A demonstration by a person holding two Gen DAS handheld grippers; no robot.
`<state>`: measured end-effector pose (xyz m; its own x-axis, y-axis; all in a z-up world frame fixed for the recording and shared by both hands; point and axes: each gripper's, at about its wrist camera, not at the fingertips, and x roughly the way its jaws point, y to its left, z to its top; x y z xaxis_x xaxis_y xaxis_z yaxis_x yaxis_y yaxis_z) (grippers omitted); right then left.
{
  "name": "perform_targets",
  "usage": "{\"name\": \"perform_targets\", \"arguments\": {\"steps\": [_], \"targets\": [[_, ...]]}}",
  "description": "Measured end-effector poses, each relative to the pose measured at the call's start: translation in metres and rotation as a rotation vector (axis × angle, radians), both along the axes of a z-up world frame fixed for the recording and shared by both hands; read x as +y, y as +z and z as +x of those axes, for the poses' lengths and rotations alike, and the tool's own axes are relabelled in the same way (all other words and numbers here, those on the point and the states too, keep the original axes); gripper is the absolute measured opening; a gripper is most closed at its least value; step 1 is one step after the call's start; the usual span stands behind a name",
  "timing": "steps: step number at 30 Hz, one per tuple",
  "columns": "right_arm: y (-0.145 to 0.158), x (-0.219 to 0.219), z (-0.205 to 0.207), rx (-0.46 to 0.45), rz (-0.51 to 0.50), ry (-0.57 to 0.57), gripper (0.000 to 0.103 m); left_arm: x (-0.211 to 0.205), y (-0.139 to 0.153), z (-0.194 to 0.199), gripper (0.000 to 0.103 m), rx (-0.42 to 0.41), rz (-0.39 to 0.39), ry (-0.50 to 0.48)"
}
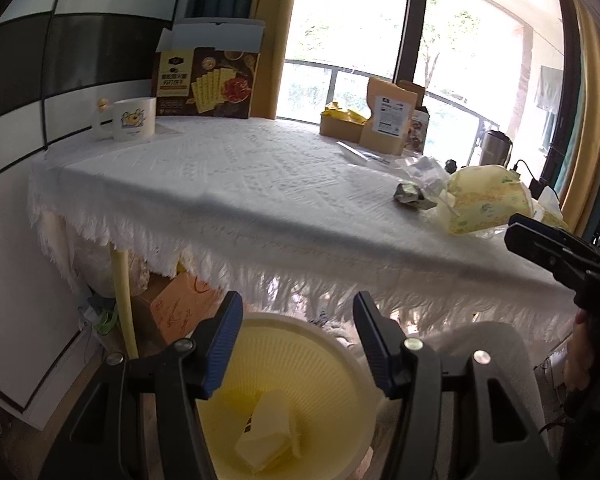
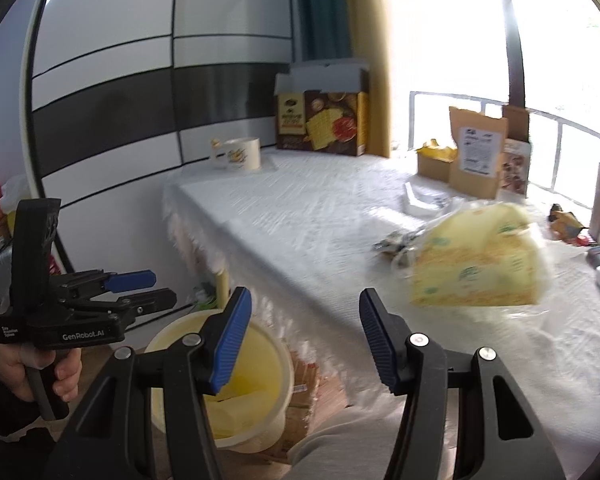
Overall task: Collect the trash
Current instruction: 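Move the right tool to the plastic-wrapped tissue pack and grasp it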
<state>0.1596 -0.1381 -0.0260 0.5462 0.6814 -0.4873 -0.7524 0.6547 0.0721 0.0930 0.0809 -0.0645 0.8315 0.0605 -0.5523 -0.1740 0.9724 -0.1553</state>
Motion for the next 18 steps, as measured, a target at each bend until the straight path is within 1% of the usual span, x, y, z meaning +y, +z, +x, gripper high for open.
{"name": "perform_targets", "arguments": {"steps": [5,8,14,18], "targets": [[0.009,-0.025,0.008,-0.026,0.025,-0.046,0.054,-0.018,0.009,0.013,0.058,-0.017,0.025,-0.026],[0.015,-0.037,0.014,-0.062,0.032,-0.09,0.054,-0.028,0.012,0.02,0.058,-0.024,0.037,-0.038],[0.024,-0.059,0.032,-0.129,0.025,-0.162,0.054,-0.042,0.017,0.034,0.058,-0.048,0.046,-0.054],[0.022,-0.065,0.046,-0.162,-0.009,-0.205,0.054,-0.052,0.021,0.044,0.058,-0.059,0.064,-0.085]]}}
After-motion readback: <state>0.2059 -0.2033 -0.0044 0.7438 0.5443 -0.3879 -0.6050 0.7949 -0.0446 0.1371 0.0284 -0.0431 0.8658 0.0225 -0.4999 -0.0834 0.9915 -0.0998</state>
